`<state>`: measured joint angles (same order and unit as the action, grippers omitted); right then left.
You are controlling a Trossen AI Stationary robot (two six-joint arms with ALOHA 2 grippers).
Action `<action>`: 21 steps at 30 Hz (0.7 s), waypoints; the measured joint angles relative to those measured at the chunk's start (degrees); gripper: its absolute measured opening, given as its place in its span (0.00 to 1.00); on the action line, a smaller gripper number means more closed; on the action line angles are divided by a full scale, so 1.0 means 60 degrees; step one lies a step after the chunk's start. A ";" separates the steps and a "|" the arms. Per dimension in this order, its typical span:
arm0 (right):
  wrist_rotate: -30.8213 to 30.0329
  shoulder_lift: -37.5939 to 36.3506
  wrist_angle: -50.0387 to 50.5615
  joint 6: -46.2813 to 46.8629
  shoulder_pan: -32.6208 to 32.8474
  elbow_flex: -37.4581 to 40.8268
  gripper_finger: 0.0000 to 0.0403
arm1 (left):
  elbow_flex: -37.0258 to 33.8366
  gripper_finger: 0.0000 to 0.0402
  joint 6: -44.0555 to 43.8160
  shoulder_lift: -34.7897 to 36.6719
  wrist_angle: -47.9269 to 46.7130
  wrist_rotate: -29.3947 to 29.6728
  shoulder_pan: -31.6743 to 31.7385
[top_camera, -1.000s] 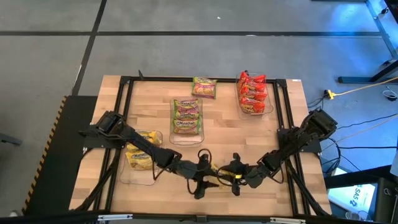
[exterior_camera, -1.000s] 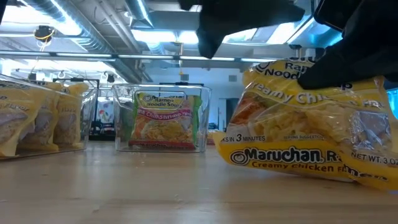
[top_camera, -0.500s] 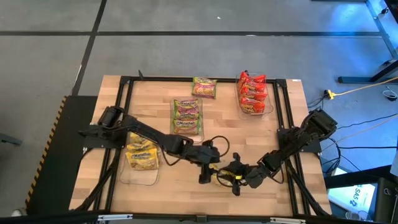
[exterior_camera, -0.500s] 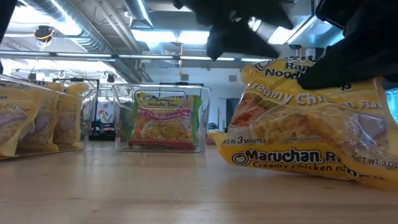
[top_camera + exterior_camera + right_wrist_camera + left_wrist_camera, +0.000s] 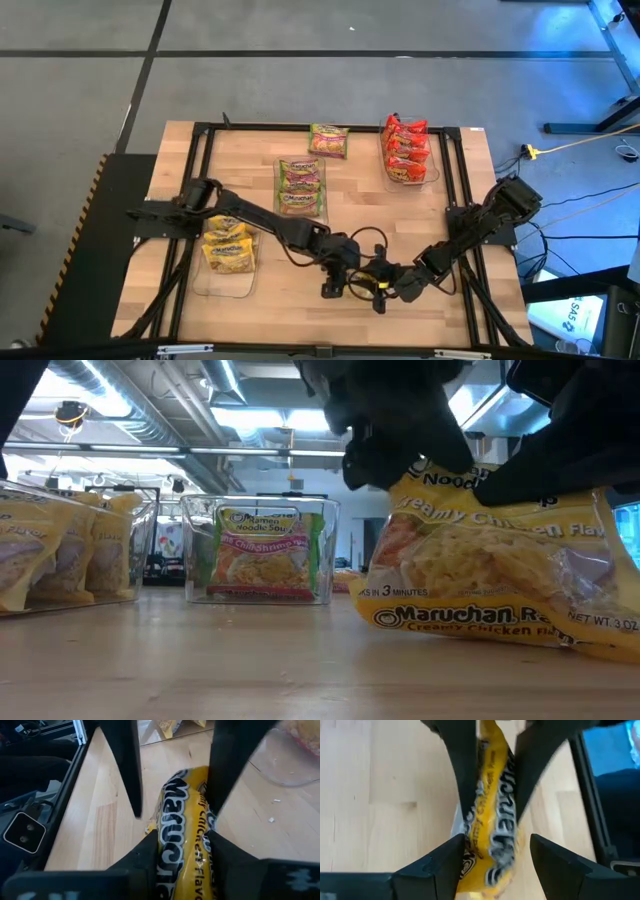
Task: Sort Maruchan noodles
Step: Put the yellow noodle pack into the bottom left transparent bin
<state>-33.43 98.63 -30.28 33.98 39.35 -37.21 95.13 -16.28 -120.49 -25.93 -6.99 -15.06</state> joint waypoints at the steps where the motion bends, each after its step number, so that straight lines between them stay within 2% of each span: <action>1: 0.0000 0.0000 -0.0003 0.0003 0.0000 0.0000 0.24 | 0.0081 0.55 0.0005 -0.0085 -0.0043 0.0009 0.0009; 5: -0.0004 0.0000 -0.0033 -0.0037 0.0000 0.0001 0.21 | 0.0187 0.55 0.0069 -0.0217 -0.0144 0.0060 0.0009; 9: -0.0007 0.0000 -0.0047 -0.0149 0.0000 0.0003 0.22 | 0.0183 0.55 0.0095 -0.0233 -0.0219 0.0591 0.0026; 21: 0.0012 0.0000 -0.0091 -0.0236 0.0000 0.0004 0.22 | 0.0483 0.55 0.0254 -0.0322 -0.0510 0.0669 0.0071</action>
<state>-33.36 98.63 -30.83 32.56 39.35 -37.19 98.02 -14.76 -122.42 -28.99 -2.98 -14.63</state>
